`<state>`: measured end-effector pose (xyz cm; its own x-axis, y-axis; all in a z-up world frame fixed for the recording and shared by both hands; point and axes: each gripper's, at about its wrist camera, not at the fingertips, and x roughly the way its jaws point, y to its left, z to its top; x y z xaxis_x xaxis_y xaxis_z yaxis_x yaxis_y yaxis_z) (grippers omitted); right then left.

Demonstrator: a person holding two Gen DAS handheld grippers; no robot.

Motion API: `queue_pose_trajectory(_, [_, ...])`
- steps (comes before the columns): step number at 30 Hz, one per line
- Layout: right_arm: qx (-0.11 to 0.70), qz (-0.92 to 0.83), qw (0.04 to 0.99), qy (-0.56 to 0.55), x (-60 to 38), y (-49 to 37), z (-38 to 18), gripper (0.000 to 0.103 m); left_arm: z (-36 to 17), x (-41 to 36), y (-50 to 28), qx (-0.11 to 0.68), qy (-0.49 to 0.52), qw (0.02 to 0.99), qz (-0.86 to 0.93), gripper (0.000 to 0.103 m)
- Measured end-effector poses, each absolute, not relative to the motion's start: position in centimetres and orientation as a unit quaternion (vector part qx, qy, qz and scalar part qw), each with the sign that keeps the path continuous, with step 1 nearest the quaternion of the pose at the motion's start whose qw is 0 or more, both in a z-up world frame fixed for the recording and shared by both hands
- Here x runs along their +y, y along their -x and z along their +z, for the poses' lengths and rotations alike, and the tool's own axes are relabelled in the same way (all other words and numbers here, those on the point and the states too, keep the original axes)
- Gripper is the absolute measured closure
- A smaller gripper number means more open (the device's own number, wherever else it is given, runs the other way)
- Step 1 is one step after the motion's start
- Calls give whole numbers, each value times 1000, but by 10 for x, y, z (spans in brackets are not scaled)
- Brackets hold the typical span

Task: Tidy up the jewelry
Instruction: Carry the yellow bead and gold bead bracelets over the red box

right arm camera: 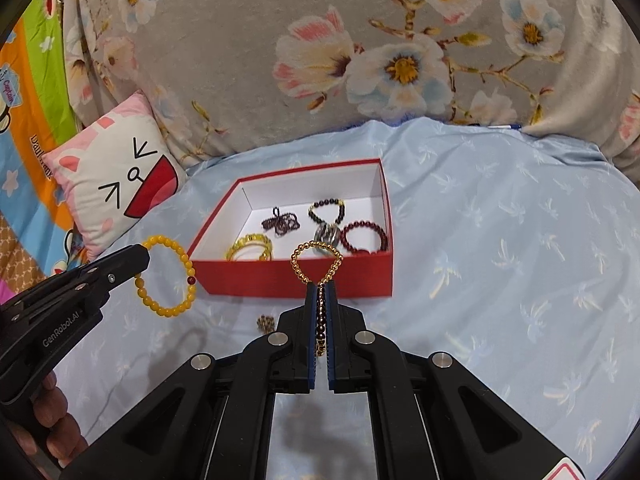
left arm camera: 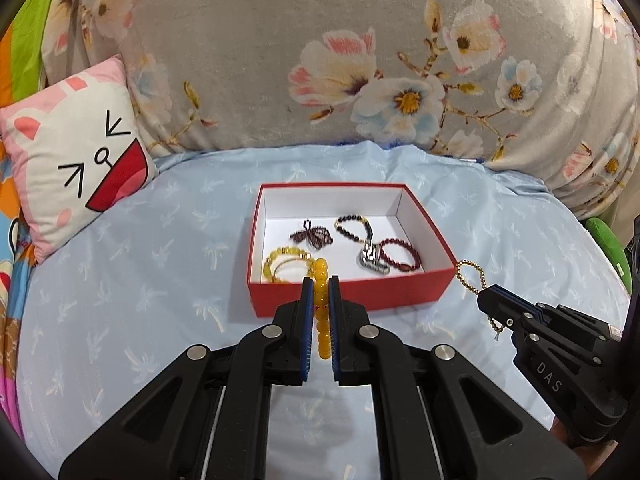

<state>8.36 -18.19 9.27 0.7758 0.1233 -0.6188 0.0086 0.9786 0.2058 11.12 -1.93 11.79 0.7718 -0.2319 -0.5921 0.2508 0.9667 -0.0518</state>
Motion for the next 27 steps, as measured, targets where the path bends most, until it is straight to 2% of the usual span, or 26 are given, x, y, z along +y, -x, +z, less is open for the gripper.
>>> queue_pose_trajectory(27, [335,22,938,-83,-182,-183,96,99,116,-41,-200,315,-23,941,-121,96])
